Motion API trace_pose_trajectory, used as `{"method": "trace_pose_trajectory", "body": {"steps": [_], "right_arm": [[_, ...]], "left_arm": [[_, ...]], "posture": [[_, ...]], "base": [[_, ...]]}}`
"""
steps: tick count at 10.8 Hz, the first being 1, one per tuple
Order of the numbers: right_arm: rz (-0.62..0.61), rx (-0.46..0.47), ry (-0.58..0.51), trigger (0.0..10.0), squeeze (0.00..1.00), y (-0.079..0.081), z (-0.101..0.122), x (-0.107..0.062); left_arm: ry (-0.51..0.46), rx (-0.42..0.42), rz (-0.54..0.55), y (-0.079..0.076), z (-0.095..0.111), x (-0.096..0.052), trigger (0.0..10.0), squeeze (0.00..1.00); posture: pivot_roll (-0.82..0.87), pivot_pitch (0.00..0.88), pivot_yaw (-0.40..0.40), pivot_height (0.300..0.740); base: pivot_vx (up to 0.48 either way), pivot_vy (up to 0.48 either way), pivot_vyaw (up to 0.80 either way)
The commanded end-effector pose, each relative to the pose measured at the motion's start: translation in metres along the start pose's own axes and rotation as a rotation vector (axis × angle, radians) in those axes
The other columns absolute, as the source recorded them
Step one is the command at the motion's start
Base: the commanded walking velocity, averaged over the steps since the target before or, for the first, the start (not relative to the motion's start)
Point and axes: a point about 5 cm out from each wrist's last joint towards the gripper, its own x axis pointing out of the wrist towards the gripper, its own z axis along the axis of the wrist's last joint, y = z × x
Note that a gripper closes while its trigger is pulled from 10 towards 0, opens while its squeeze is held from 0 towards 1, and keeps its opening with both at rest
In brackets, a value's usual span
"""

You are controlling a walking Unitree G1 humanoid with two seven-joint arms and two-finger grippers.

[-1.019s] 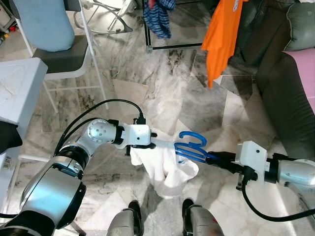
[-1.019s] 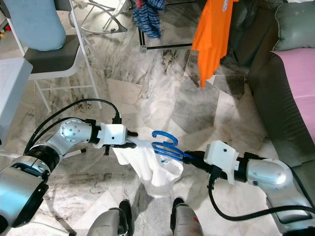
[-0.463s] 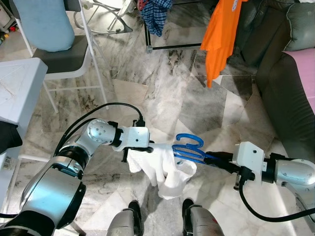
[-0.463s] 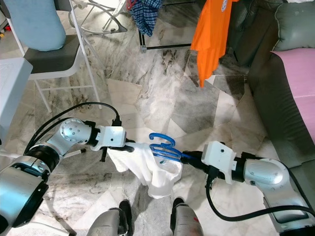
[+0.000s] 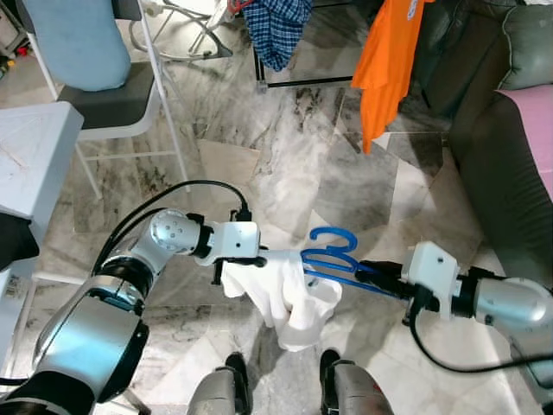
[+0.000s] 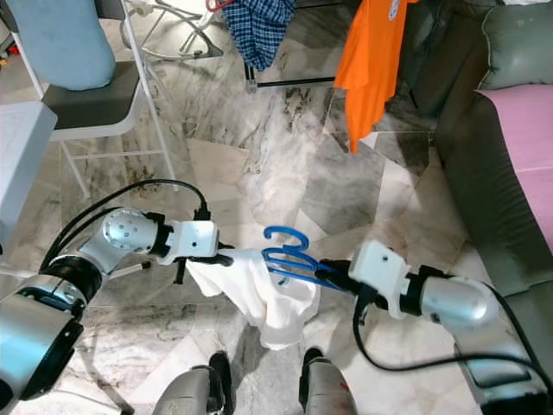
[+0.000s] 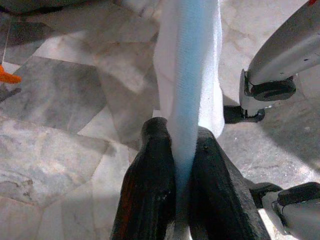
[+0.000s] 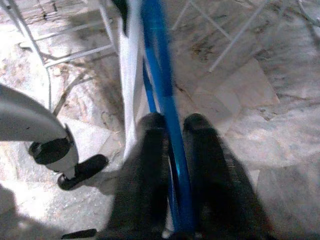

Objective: Hang hanger

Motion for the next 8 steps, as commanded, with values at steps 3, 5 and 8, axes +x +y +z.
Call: {"method": "trace_pose_trajectory", "body": {"steps": [3,5,8], "right_arm": [[-0.218,-0.132,0.069,10.0,1.00,-0.023,-0.001,-0.014],[-0.414,-0.162,0.116,10.0,1.00,-0.044,0.003,-0.029],[-0.429,-0.111,0.090,10.0,1.00,-0.047,0.002,-0.040]], "left_arm": [[0.012,-0.100,0.054,-0.008,-0.016,-0.008,0.0,0.00],[0.042,-0.122,0.111,-0.007,-0.024,-0.016,0.0,0.00],[0.061,-0.170,0.155,-0.012,-0.034,-0.022,0.0,0.00]], "posture": [[-0.31,0.254,0.110,0.740],[-0.31,0.240,0.108,0.740],[-0.31,0.234,0.111,0.740]], "base": [[0.000,0.000,0.00],[0.000,0.000,0.00],[0.000,0.000,0.00]]}}
